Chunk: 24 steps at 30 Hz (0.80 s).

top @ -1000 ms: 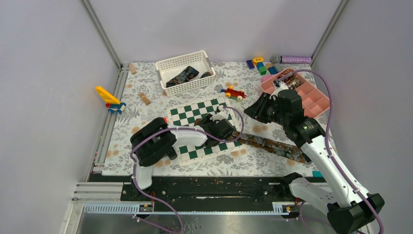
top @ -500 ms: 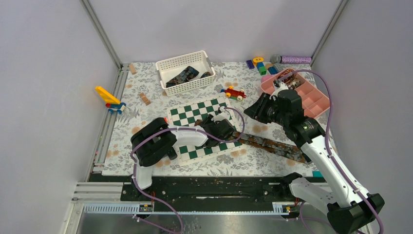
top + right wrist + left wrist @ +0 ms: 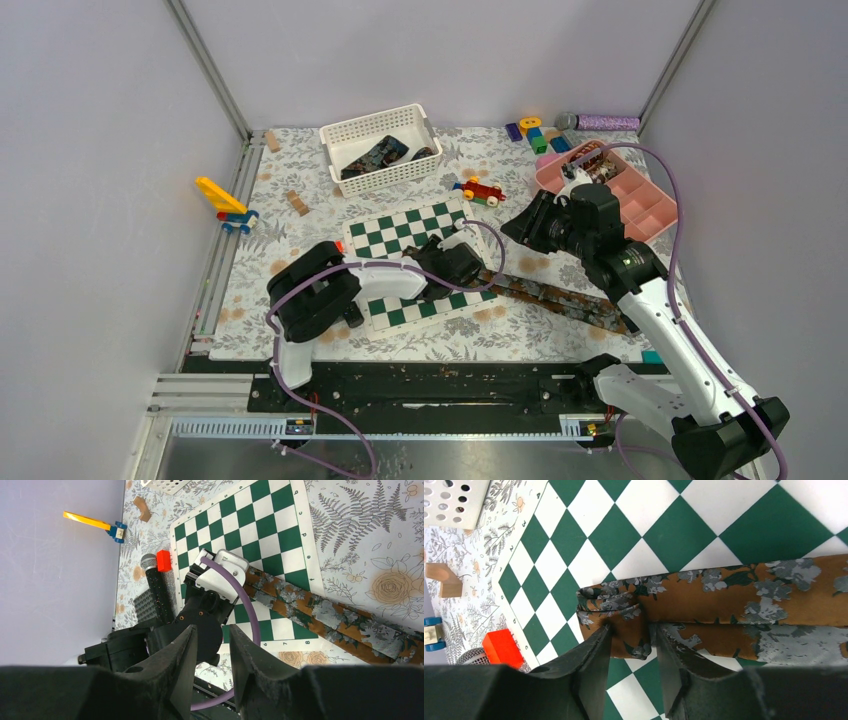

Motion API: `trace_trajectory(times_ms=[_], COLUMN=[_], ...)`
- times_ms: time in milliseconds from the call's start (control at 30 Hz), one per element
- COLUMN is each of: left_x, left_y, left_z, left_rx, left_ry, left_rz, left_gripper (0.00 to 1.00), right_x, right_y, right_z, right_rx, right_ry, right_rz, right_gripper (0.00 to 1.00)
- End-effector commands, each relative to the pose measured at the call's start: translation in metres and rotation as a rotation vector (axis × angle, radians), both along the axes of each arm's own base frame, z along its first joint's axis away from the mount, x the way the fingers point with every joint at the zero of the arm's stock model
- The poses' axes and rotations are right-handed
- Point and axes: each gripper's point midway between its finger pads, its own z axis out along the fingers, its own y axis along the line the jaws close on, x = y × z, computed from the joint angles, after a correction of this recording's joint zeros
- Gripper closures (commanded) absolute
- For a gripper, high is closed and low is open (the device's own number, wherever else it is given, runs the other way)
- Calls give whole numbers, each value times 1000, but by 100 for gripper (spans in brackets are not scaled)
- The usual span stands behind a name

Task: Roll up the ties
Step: Roll the tie at the center of the board.

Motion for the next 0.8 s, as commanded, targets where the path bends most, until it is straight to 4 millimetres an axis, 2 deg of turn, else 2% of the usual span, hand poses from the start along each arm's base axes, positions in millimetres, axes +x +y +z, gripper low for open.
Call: trace_trajectory(times_ms=[0,333,467,600,767], left_x=[-1,-3,-1,1,5], left_y=[-28,-30,-28,-28,-30], left_z=[14,9,14,29,48], left_rx=[-120,-140,-148,-177,-197], left_ry=[31,51,39,7,-27], left_rz=[-49,-54,-43,-41,-42], left_gripper=[61,59,59,58,57], right_x=[2,1,0,2,3], right_y=[-5,-6,-5,-5,-4], right_z=[16,16,19,32,65], right_rx=[13,12,15,22,38], right_ry=[-35,-38,-43,-74,-139], right_rz=[-24,-26,-23,-17,-9], right_gripper=[62,62,62,62,62])
